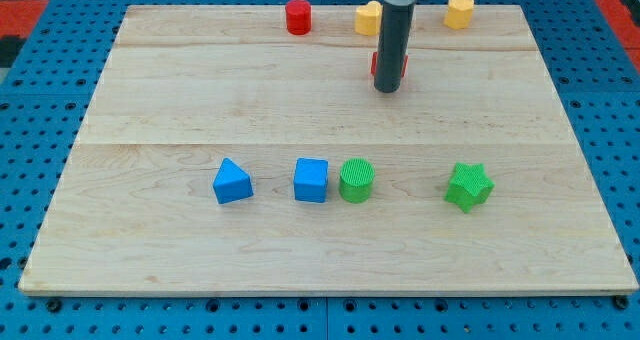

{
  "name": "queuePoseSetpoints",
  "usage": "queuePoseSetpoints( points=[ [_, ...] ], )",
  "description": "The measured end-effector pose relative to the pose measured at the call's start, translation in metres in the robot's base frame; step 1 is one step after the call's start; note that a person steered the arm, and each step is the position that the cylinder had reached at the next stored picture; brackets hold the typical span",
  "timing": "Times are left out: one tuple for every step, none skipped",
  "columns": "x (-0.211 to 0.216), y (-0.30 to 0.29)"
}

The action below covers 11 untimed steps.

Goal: Slightly move the green star to the top side

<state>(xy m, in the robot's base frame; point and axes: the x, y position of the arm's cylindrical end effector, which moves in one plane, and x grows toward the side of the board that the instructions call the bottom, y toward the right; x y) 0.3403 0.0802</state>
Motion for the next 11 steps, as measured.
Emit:
queuePoseSetpoints(
  points=[
    [-0.013, 0.0],
    [0.045, 0.044],
    [0.136, 0.092],
    [0.204, 0.109],
    [0.207, 0.089],
    [0.234, 0.079],
    [0.25, 0.06],
    [0.215, 0.029],
    [0.175, 0.023],
    [0.161, 0.025],
    [0.196, 0.03]
  ],
)
